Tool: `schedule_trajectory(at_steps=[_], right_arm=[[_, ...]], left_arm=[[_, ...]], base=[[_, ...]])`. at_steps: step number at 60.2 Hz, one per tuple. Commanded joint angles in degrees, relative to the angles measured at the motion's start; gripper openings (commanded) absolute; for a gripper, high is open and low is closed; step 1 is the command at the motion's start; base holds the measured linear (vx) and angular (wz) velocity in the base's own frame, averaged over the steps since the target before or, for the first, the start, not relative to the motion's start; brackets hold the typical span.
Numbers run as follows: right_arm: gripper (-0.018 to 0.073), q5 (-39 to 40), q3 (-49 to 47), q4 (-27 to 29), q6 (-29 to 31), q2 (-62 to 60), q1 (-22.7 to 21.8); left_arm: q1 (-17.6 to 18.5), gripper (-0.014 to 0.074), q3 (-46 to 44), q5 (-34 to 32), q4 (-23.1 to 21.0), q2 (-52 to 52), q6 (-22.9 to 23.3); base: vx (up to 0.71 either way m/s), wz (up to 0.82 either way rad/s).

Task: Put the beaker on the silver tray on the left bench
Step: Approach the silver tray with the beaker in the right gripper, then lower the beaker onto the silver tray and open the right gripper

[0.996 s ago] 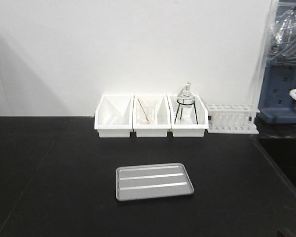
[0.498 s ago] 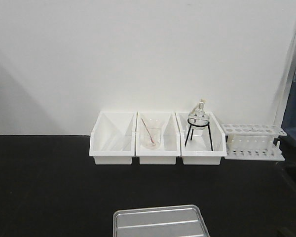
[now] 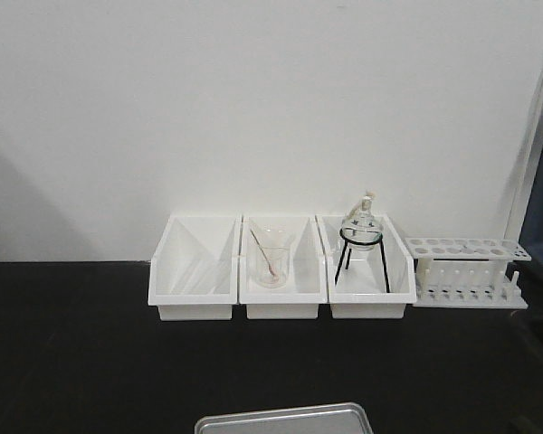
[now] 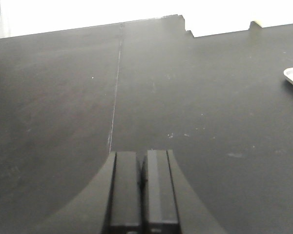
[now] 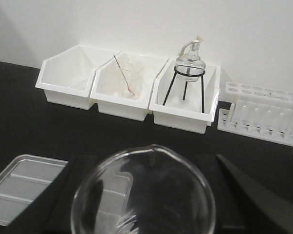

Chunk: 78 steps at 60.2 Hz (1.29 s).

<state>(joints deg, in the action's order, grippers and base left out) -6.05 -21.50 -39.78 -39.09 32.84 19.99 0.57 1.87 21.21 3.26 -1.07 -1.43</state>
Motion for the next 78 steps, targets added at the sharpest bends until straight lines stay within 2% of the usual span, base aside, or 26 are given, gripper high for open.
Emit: schedule_trajectory(at_steps=[1, 16, 24, 30, 39, 46, 50, 57, 60, 64, 72, 78], right_arm=[[-0.0011, 3.6, -1.7, -1.0, 0.4, -0.1, -0.1], [-0.0011, 3.9, -1.7, -0.8, 0.4, -0.1, -0.1], [-0.0011, 8.7, -1.7, -0.8, 0.4, 0.9, -0.3], [-0.0011, 17.6, -1.9, -0.3, 0.4, 6.0, -2.0], [-0.0011, 34.1, -4.7, 4.0, 0.5, 24.7, -8.4], [-0.0011, 45.9, -9.0, 3.9, 3.7, 39.2, -10.2], [-0.0011, 53.0, -11.9, 0.5, 6.4, 46.9, -10.2], [-0.0011, 63.4, -17.7, -11.5, 7.4, 58.6, -9.9], [-0.0011, 64.0, -20.5, -14.9, 6.7, 62.6, -8.8], [-0.0011, 61.8, -23.3, -16.3, 6.0, 67.5, -6.8], [-0.0011, 56.3, -27.6, -16.1, 5.8, 74.2, -3.8], [-0.0011, 56.2, -29.4, -15.3, 6.0, 77.3, -2.8]], left_arm=[[0.3, 0.0001, 1.1, -4.3, -0.2, -0.4, 0.1], [0.3, 0.0001, 1.1, -4.3, -0.2, -0.4, 0.1], [0.3, 0.0001, 1.1, -4.3, -0.2, -0.4, 0.1], [0.3, 0.0001, 1.1, -4.3, -0.2, -0.4, 0.1], [0.3, 0.0001, 1.1, -4.3, -0.2, -0.4, 0.1], [0.3, 0.0001, 1.1, -4.3, -0.2, -0.4, 0.1], [0.3, 0.0001, 1.1, -4.3, -0.2, -0.4, 0.1], [0.3, 0.0001, 1.1, -4.3, -0.2, -0.4, 0.1], [0.3, 0.0001, 1.1, -4.3, -0.2, -0.4, 0.1], [0.3, 0.0001, 1.1, -4.3, -0.2, -0.4, 0.1], [0.3, 0.0001, 1.1, -4.3, -0.2, -0.4, 0.1], [0.3, 0.0001, 1.1, -4.3, -0.2, -0.4, 0.1]], base=[[0.04, -0.01], [0.01, -0.01], [0.0, 0.0], [0.0, 0.0], [0.0, 0.0], [0.0, 0.0], [0.0, 0.0], [0.0, 0.0], [0.0, 0.0], [0.0, 0.0], [0.0, 0.0], [0.0, 0.0]])
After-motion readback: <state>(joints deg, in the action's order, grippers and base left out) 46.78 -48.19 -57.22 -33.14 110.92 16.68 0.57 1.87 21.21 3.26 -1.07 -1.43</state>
